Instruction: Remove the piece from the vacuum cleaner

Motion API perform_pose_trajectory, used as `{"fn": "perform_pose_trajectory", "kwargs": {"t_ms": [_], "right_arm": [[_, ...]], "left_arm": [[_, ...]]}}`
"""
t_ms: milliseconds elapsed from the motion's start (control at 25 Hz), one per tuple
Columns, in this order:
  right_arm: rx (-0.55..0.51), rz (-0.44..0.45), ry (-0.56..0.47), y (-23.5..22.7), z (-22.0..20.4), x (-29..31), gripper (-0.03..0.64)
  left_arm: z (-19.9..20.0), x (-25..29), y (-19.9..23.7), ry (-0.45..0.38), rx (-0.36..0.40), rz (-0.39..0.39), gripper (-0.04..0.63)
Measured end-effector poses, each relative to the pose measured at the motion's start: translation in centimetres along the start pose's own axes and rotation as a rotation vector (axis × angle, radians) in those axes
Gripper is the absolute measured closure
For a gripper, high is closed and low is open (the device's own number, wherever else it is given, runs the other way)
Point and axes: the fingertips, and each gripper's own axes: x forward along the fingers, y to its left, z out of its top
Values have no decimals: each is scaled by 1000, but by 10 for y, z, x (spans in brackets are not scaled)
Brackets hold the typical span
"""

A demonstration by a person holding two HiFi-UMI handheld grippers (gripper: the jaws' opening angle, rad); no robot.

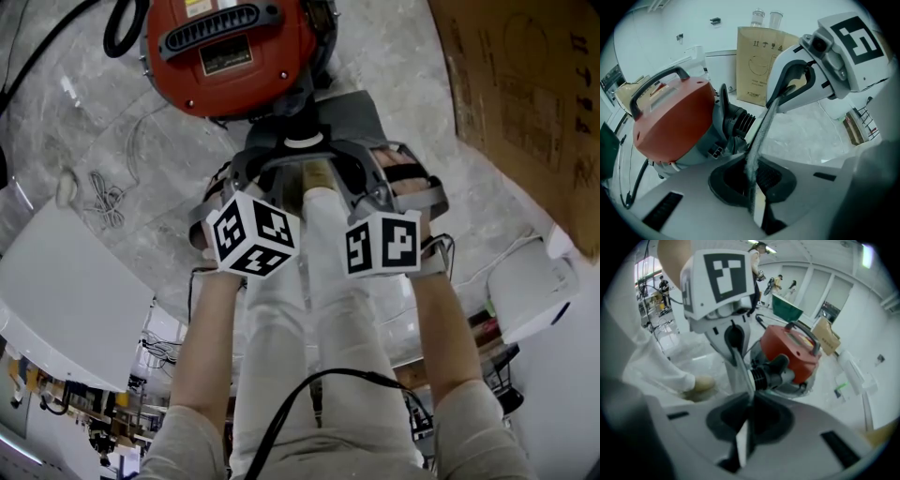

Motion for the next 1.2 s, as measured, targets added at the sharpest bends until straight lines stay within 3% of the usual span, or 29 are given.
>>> {"fn": "perform_pose_trajectory", "kwargs": {"t_ms": [320,480,1200], "right_arm": [[150,26,54,1,-24,12,584],[184,37,71,3,-27,18,586],[15,-42,95,7,-3,-4,588]], "left_arm": [[20,-25,-9,-46,50,7,561],[18,-22,-12,-52,21,-11,561],[-4,4,-5,-33,-116,-28,561]]}}
